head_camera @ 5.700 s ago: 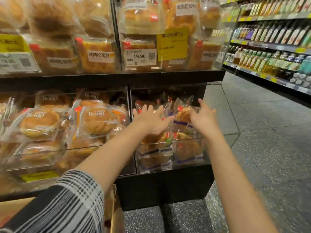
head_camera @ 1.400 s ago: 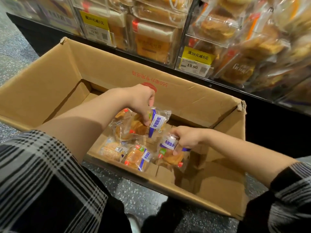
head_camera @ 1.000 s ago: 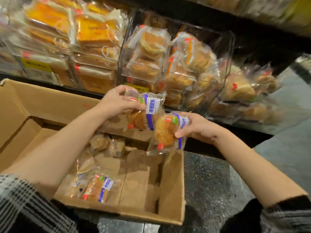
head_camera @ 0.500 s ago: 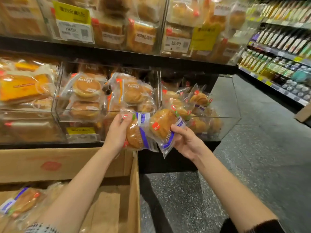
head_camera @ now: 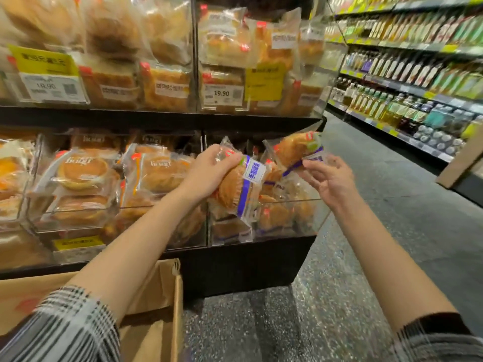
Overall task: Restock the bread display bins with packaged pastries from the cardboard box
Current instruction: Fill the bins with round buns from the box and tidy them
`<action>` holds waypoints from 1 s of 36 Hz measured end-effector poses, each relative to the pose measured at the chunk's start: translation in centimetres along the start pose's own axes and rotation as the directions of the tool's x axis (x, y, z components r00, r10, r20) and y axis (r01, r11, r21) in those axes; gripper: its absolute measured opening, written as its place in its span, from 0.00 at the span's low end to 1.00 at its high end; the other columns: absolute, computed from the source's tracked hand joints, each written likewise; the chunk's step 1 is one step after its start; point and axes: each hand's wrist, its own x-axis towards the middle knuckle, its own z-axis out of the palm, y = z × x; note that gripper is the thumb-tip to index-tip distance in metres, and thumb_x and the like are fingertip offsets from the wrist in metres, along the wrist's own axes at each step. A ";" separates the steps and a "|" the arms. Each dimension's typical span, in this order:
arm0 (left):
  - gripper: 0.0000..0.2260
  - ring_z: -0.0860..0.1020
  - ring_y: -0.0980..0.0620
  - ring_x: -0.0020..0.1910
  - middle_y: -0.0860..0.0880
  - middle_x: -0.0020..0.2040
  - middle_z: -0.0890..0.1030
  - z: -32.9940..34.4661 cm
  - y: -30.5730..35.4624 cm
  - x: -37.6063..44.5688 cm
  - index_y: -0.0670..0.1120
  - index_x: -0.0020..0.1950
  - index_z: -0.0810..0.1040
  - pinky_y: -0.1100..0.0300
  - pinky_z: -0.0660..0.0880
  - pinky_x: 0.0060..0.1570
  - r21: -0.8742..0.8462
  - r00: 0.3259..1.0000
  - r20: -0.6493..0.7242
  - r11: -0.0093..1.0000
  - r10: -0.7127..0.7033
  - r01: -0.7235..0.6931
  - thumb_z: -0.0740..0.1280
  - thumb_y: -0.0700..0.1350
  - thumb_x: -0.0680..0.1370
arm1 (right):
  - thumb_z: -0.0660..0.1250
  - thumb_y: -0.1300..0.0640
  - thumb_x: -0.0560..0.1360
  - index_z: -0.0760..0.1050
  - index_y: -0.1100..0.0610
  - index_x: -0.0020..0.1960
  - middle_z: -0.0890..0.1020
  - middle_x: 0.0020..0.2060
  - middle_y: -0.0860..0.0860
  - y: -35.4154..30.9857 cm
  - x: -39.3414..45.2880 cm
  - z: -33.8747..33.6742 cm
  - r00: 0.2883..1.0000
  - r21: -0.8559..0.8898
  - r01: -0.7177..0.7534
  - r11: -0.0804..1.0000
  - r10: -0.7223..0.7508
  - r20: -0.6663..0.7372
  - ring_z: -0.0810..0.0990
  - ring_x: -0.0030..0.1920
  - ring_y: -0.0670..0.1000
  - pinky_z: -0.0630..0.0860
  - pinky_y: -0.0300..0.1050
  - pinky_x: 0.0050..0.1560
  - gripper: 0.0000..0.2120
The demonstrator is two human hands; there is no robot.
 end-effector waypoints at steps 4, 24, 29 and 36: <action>0.09 0.77 0.57 0.44 0.55 0.43 0.79 0.1 0.8 1.0 0.49 0.50 0.77 0.61 0.73 0.45 0.093 0.999 0.011 0.995 -0.039 0.038 0.66 0.54 0.77 | 0.75 0.73 0.64 0.66 0.58 0.44 0.77 0.47 0.59 1.0 1.8 0.5 0.999 -0.359 -0.048 0.932 0.047 -0.012 0.81 0.38 0.51 0.83 0.46 0.37 0.21; 0.16 0.79 0.55 0.49 0.53 0.50 0.81 0.3 3.1 5.4 0.52 0.55 0.77 0.60 0.77 0.47 0.319 0.986 0.157 0.941 0.062 -0.110 0.69 0.59 0.73 | 0.77 0.36 0.61 0.73 0.52 0.54 0.80 0.47 0.49 4.1 6.6 0.4 0.990 -0.989 0.135 0.059 -0.043 0.133 0.78 0.54 0.53 0.72 0.51 0.59 0.30; 0.14 0.78 0.57 0.49 0.54 0.48 0.80 3.1 4.9 7.3 0.54 0.53 0.76 0.65 0.74 0.43 0.299 0.959 0.243 0.930 0.145 -0.216 0.71 0.57 0.72 | 0.79 0.49 0.65 0.70 0.54 0.46 0.80 0.44 0.55 2.0 6.0 0.5 0.978 -0.949 0.209 0.238 -0.077 0.196 0.80 0.46 0.55 0.79 0.52 0.47 0.20; 0.15 0.79 0.51 0.48 0.54 0.46 0.80 8.1 6.1 8.4 0.59 0.50 0.74 0.48 0.77 0.52 0.342 0.891 0.395 0.864 0.223 -0.368 0.75 0.58 0.68 | 0.71 0.67 0.73 0.76 0.68 0.53 0.81 0.45 0.61 0.6 6.5 -1.5 0.978 -0.823 0.056 0.566 0.137 0.161 0.78 0.40 0.52 0.74 0.29 0.29 0.10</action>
